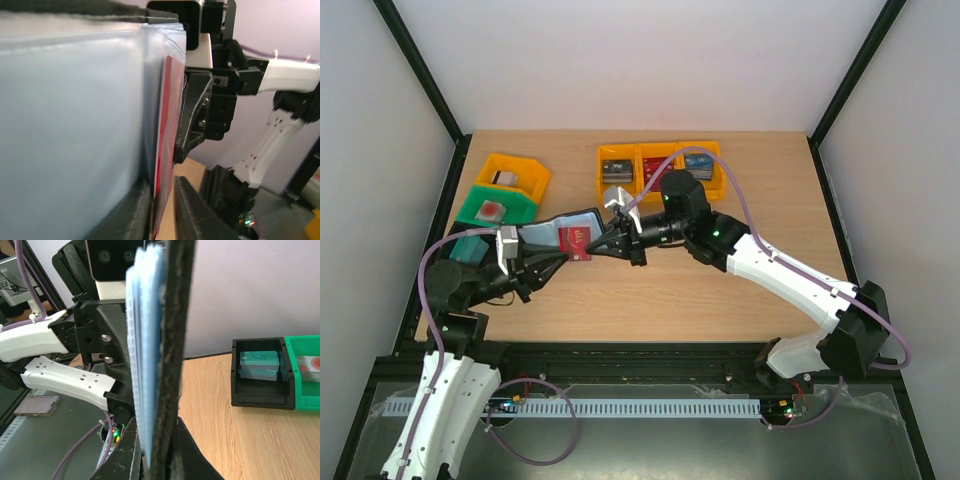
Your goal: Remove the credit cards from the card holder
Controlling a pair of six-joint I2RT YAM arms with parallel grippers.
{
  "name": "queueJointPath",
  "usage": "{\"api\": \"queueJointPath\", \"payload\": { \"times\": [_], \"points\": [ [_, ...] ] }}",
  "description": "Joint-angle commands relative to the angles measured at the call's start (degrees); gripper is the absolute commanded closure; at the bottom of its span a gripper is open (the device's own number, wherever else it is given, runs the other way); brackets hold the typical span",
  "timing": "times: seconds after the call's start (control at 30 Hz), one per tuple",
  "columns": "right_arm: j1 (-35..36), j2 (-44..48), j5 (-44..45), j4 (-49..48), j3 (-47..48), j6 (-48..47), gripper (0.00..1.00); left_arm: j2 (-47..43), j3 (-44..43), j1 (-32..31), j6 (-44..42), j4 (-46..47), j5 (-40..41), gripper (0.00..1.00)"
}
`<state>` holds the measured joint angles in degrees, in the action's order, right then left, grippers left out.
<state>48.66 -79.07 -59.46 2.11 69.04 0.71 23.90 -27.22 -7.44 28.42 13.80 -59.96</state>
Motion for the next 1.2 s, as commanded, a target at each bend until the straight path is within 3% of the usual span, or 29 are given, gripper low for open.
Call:
{"api": "queueJointPath", "payload": {
  "times": [0.0, 0.07, 0.33, 0.47, 0.83, 1.07, 1.17],
  "points": [
    [-0.33, 1.15, -3.03, -2.33, 1.18, -0.33, 0.98, -0.53, -1.08, 0.47, 0.51, -1.05, 3.3, 0.74],
    [-0.78, 1.2, -3.13, -1.15, 1.36, -1.11, 0.98, -0.59, -1.71, 0.74, 0.84, -1.56, 4.24, 0.73],
    [-1.13, 0.92, -5.11, 0.85, 2.42, -1.97, 0.98, -0.37, -0.32, 0.78, 2.86, 1.81, 3.88, 0.83],
    [-1.2, 0.64, -5.75, 0.75, 2.27, -1.87, 0.98, 0.26, 0.19, 0.43, 1.6, 1.74, 4.55, 0.97],
    [-1.38, 0.67, -5.59, 1.92, 2.86, -2.62, 0.98, -0.2, -0.8, 0.02, -1.74, -1.26, 3.01, 0.98],
    [-1.31, -0.76, -8.59, -0.04, 3.62, -0.67, 0.98, 2.49, -1.51, -0.61, -3.54, -3.78, 9.0, 0.82],
    [-1.38, -0.63, -8.74, -0.57, 3.43, -0.54, 0.98, 2.77, -1.43, -1.23, -3.09, -2.6, 8.45, 0.83]
  ]
}}
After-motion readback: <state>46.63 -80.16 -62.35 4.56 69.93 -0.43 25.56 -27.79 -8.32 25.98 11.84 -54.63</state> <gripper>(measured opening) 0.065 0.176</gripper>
